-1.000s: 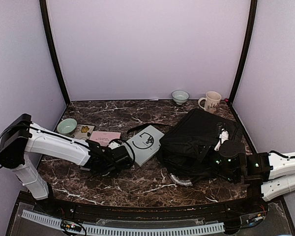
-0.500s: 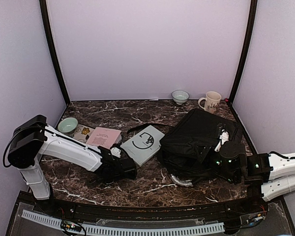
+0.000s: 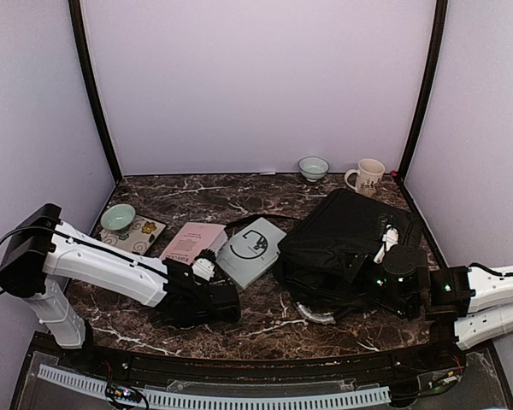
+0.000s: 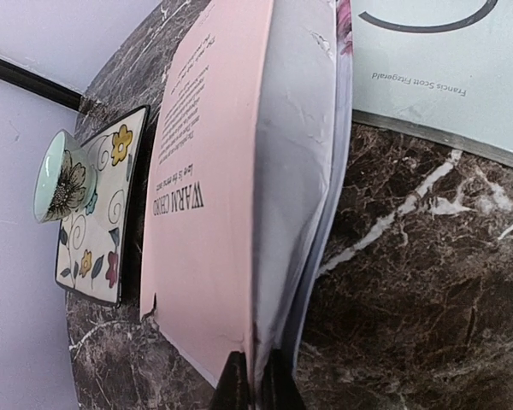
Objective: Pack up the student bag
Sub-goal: Grab the book at the center of the board, then place the book in the largest pocket of the bag.
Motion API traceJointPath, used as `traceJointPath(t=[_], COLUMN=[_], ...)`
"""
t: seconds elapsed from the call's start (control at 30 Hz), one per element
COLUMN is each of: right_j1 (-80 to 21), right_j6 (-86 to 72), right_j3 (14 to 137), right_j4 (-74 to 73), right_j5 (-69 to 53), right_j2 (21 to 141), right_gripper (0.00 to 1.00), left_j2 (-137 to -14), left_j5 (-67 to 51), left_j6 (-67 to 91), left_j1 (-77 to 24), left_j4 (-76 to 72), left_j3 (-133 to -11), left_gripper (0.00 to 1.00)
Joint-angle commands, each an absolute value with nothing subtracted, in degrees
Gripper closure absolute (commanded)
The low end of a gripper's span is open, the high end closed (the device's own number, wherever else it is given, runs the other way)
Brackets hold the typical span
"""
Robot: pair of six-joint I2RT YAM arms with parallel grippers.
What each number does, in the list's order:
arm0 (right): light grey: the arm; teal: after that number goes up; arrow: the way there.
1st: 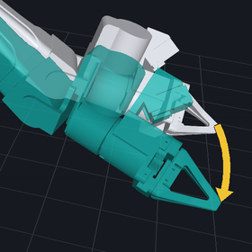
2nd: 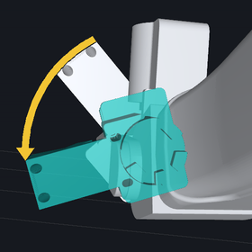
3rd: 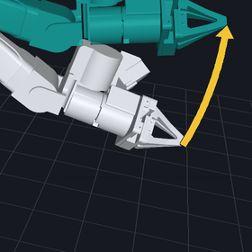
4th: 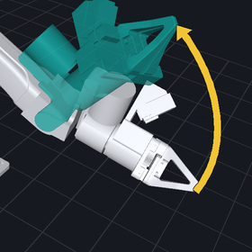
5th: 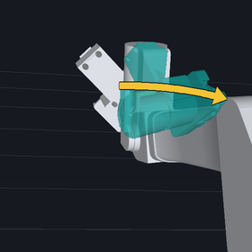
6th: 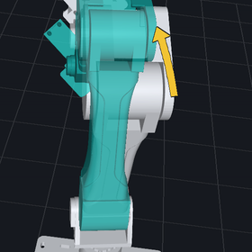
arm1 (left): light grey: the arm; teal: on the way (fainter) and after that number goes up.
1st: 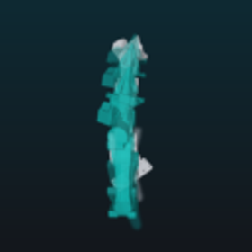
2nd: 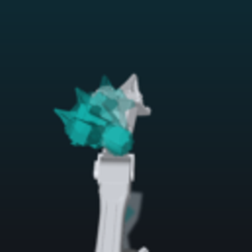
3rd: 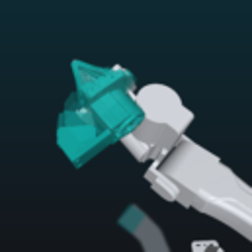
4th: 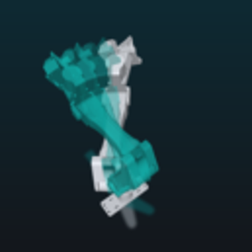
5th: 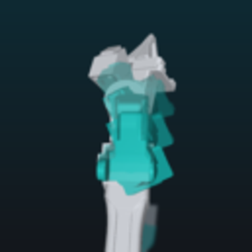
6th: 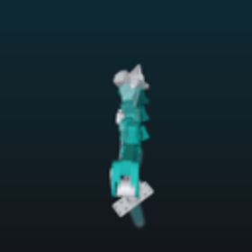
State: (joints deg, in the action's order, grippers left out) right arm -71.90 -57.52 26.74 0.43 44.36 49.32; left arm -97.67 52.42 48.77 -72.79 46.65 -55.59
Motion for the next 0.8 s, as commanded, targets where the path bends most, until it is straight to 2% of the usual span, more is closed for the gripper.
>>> traceJointPath(t=[0.0, 0.4, 0.77], right_j1=[-71.9, -71.9, -71.8], right_j6=[-56.5, -57.5, -59.5], right_j3=[26.6, 26.7, 25.9], right_j4=[3.3, 2.9, 2.2], right_j5=[45.8, 47.1, 48.8], right_j2=[48.5, 49.2, 49.3], right_gripper=[1.0, 1.0, 1.0], left_j2=[-93.7, -87.7, -91.2], left_j5=[56.0, 56.7, 59.6], left_j6=[55.0, 54.1, 64.4], left_j1=[-74.9, -84.9, -95.0], left_j4=[54.3, 57.9, 73.1], left_j3=[-57.7, -60.5, -69.6], left_gripper=[1.0, 1.0, 1.0])
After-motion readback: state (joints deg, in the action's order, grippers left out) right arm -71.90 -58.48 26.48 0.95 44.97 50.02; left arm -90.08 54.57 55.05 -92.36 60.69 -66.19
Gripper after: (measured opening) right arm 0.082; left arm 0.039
